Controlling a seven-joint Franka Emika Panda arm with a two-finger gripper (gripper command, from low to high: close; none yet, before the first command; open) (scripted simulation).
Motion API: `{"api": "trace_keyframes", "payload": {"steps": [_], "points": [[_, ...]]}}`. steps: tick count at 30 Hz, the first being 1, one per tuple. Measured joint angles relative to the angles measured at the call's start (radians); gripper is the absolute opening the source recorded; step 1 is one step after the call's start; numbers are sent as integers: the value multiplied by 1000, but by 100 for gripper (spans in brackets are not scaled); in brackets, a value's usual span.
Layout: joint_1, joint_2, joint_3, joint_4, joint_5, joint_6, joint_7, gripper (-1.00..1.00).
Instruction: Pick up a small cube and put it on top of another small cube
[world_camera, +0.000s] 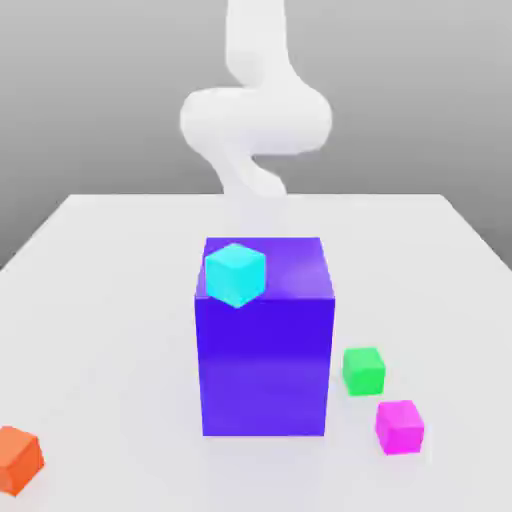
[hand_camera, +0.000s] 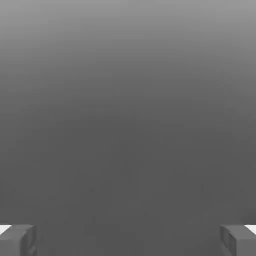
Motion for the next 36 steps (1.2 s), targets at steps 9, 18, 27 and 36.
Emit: {"api": "trace_keyframes", "payload": {"steps": [9, 18, 27, 36], "points": [[200, 301, -54, -104, 23, 154, -399, 0], [340, 598, -50, -206, 64, 305, -803, 0], [409, 894, 3, -293, 14, 467, -1109, 0], [407, 1071, 10, -265, 17, 604, -1128, -100]]}}
